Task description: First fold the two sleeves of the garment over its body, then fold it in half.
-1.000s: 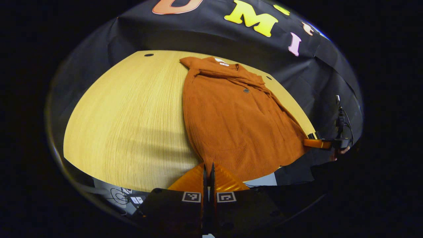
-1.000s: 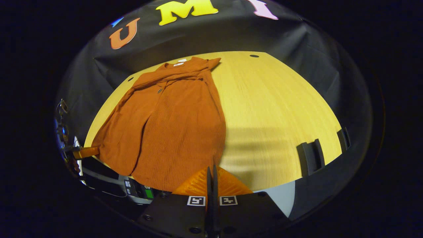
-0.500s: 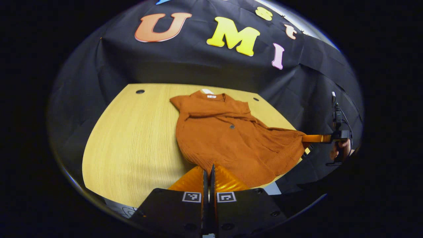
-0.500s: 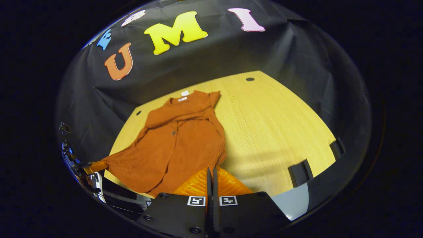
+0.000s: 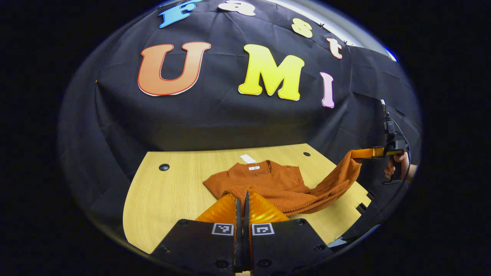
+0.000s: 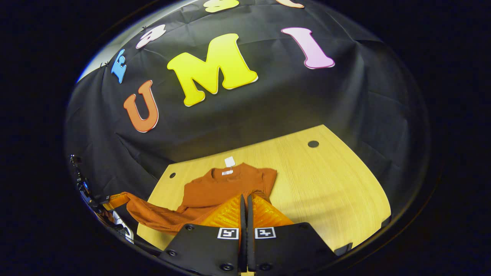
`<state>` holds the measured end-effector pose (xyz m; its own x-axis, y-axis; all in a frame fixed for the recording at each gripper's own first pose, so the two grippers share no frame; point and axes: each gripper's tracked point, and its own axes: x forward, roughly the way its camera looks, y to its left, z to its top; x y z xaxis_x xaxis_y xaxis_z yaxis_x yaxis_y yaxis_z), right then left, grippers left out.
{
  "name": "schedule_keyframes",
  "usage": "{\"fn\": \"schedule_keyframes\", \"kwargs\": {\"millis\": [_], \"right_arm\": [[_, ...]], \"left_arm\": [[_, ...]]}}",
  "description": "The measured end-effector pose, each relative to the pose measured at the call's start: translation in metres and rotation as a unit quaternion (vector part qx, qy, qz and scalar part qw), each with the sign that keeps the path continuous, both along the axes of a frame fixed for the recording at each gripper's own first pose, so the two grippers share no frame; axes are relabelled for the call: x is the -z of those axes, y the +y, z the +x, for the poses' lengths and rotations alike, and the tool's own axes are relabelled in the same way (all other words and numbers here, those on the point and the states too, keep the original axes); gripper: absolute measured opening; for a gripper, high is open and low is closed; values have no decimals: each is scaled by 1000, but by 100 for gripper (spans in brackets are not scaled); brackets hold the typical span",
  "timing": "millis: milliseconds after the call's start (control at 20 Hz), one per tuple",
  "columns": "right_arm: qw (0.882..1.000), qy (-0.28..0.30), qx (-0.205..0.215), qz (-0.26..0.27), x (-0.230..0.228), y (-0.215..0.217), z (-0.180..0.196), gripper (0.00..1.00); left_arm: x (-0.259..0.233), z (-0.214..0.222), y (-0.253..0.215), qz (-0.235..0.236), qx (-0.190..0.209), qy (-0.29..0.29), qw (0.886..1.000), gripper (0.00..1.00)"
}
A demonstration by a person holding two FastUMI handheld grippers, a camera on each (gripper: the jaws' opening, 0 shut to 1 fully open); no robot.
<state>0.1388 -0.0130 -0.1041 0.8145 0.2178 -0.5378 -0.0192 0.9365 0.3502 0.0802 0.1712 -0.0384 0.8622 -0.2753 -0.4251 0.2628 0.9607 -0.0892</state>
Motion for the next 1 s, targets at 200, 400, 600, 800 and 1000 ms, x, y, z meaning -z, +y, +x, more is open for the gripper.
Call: {"fn": "schedule_keyframes", "kwargs": {"millis": [200,400,600,800,1000], "right_arm": [[999,8,-35,-21,11,5,100,1],[997,25,-63,-45,66,17,201,0],[993,43,-87,-66,154,25,265,0],[991,85,-77,-72,222,26,283,0],[992,95,-63,-61,236,13,282,0]], "left_arm": [[1,96,4,2,-16,-5,1000,3],[43,199,11,3,-43,8,999,3],[114,273,14,-12,-57,43,997,3],[190,302,34,28,-80,95,992,3],[213,306,35,22,-99,108,989,5]]}}
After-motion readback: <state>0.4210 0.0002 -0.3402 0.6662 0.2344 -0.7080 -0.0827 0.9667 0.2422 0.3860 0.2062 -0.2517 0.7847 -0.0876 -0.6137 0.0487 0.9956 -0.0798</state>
